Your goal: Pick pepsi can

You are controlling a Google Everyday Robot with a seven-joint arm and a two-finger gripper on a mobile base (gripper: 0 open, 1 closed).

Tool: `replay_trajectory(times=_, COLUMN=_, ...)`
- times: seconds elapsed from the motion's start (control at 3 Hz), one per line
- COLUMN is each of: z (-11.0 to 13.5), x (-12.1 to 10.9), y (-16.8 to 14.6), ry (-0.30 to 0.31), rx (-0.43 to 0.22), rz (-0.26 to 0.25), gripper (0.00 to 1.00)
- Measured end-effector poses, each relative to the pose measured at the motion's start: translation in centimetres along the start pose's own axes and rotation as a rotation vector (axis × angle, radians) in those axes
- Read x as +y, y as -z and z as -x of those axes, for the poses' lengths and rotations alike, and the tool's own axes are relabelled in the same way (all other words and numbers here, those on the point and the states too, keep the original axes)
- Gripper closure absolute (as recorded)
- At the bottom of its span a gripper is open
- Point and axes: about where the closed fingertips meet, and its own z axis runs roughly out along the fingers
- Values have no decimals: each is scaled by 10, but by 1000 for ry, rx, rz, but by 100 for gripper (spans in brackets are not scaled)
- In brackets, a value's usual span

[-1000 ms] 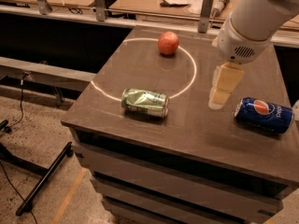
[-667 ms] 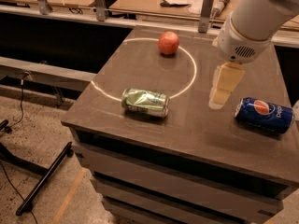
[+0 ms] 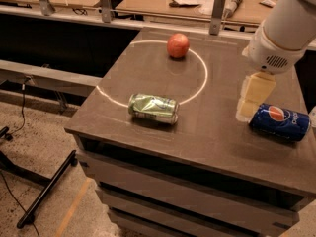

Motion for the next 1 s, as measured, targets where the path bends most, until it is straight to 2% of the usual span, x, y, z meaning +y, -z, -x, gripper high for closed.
replay_trajectory(times=1.0, z=-55, x=-4, y=-38, ry=-77, rx=88, rz=35, gripper=0)
